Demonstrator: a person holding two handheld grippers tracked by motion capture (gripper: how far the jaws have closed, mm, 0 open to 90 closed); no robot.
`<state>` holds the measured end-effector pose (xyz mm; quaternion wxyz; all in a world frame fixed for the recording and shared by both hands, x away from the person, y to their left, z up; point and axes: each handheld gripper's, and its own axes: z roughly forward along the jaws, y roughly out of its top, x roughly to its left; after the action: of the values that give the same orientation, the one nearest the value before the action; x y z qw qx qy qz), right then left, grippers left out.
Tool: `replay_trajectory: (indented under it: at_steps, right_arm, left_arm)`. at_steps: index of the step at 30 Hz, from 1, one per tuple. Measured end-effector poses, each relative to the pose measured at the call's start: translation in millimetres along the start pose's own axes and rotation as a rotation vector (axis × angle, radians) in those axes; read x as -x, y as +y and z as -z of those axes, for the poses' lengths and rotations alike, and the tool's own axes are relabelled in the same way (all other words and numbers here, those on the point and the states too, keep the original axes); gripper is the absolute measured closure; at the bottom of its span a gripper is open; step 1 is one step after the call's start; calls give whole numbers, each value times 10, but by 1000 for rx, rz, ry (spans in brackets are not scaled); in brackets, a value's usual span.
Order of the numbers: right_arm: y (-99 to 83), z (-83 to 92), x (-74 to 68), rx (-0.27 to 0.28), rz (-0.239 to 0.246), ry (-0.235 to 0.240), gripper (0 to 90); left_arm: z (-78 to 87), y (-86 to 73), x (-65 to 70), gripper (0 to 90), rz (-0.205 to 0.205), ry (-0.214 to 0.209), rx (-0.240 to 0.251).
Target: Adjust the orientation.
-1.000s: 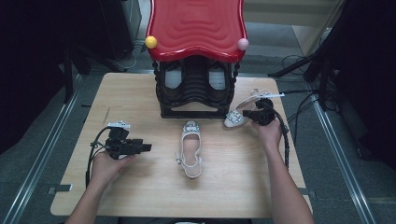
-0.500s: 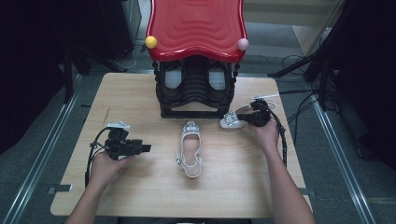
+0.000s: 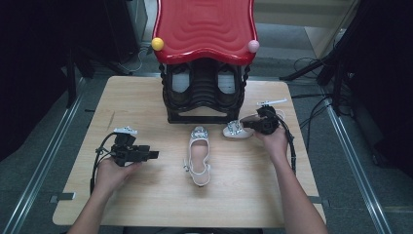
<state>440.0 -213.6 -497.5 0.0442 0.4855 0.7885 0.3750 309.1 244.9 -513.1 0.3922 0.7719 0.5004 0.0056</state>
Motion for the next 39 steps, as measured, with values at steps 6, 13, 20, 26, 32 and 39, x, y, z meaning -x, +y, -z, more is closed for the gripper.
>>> replay_trajectory:
  at_steps: [6,13,20,26,32,39]
  right_arm:
    - [67,322,114,94,2,-57,900]
    - [102,620,334,169,-46,-107,900]
    - [114,741,519,201,-66,-173,900]
    - [66,604,615,135,-79,-179,900]
    - [8,458,572,72,-38,-156,900]
    - [-75,473,548,57,-49,-118,900]
  left_arm:
    - [4,-12,4,419,-8,6,-10]
    - [16,-39,9,419,-5,9,-11]
    - [34,-70,1,419,-1,17,-10]
    - [42,-73,-1,418,-1,17,-9]
    - [19,-53,17,418,-12,13,-13]
    - [-25,-11,43,418,-24,5,-18]
